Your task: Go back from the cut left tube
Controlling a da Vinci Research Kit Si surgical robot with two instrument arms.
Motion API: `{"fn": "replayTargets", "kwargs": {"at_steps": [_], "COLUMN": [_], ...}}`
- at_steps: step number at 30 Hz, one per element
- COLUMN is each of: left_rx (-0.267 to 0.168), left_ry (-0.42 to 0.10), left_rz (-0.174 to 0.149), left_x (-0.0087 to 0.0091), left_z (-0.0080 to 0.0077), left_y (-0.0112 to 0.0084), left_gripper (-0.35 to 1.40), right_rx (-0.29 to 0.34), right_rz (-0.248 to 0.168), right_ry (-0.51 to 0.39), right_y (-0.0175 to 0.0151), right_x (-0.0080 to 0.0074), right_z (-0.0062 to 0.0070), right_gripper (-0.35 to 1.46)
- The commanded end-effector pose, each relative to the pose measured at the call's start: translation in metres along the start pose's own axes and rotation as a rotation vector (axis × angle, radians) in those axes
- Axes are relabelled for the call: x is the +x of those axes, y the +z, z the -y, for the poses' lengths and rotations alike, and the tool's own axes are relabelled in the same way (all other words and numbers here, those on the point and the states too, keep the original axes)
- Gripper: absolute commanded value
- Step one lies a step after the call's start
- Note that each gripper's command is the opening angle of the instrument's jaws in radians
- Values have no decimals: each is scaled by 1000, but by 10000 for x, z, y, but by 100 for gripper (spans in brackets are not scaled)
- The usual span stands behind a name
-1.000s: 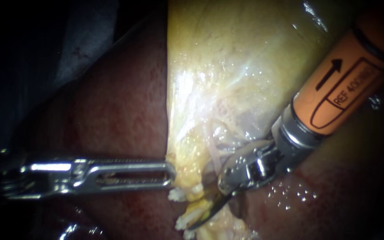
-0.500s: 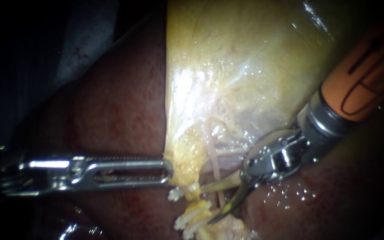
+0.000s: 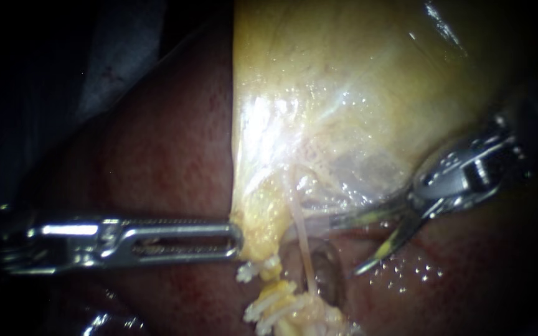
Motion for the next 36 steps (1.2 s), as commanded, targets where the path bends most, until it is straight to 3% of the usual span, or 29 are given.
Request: {"fn": "replayTargets", "kwargs": {"at_steps": [1,13,15,26,36], "left_rx": [-1,-2,-2,2,6], "left_ry": [0,0,0,-2,-9], "left_rz": [0,1,1,-3,24], "left_x": [0,0,0,-4,-13], "left_z": [0,0,0,2,6], "left_y": [0,1,1,-1,8], "left_gripper": [-35,-35,-35,-35,-35], "right_rx": [-4,-99,-114,-113,-113], "right_rz": [-4,-29,-34,-38,-38], "right_ry": [-1,-24,-26,-25,-25], "right_y": [-4,-58,-60,-60,-60], "right_x": [1,6,7,7,7], "right_z": [-1,-13,-14,-15,-14], "right_gripper": [64,81,89,88,88]}}
